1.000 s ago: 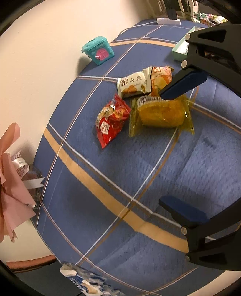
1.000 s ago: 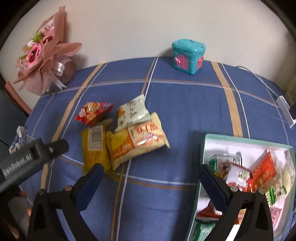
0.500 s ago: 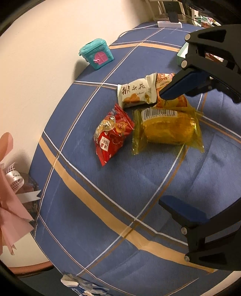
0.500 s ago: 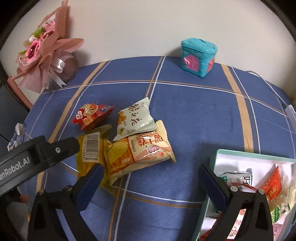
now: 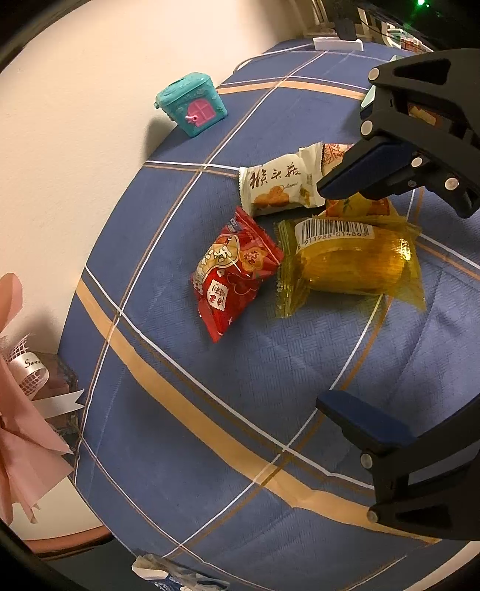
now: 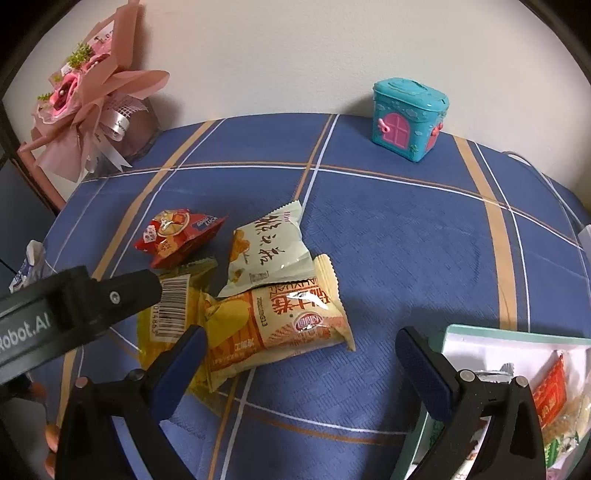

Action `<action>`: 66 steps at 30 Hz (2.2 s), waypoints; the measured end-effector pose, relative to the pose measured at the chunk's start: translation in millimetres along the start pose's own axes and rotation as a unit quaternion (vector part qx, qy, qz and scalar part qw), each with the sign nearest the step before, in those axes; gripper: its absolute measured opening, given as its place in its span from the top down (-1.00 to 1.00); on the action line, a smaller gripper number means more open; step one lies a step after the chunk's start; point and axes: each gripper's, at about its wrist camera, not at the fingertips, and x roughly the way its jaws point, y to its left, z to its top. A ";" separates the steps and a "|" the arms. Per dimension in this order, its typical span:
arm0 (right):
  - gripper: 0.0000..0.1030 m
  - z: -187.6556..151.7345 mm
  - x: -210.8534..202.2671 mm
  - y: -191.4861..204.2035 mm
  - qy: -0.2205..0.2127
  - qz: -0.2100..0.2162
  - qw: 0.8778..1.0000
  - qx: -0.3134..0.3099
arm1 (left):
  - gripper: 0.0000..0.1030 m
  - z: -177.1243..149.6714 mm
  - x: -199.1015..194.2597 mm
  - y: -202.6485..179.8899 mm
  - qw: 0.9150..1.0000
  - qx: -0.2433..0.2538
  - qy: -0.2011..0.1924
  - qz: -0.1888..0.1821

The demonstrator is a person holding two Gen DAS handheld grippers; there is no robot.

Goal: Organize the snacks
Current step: 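Reach the right tool to the cream-orange cake pack while the left tool reaches the yellow bread pack, then close the right tool on the cake pack while the left tool grasps the yellow bread pack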

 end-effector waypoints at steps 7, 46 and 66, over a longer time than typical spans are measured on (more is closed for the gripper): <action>-1.00 0.9 8.0 3.6 0.003 0.005 1.000 -0.006 | -0.99 -2.1 6.3 -0.1 1.000 -0.002 0.013 -0.003; -1.00 1.0 9.8 14.3 0.005 -0.001 0.999 -0.036 | -0.58 -12.1 19.8 25.8 0.998 -0.039 0.041 -0.004; -0.82 -8.1 23.7 9.4 0.025 0.006 1.000 -0.003 | -0.33 -12.7 23.8 19.9 0.998 -0.034 0.051 -0.011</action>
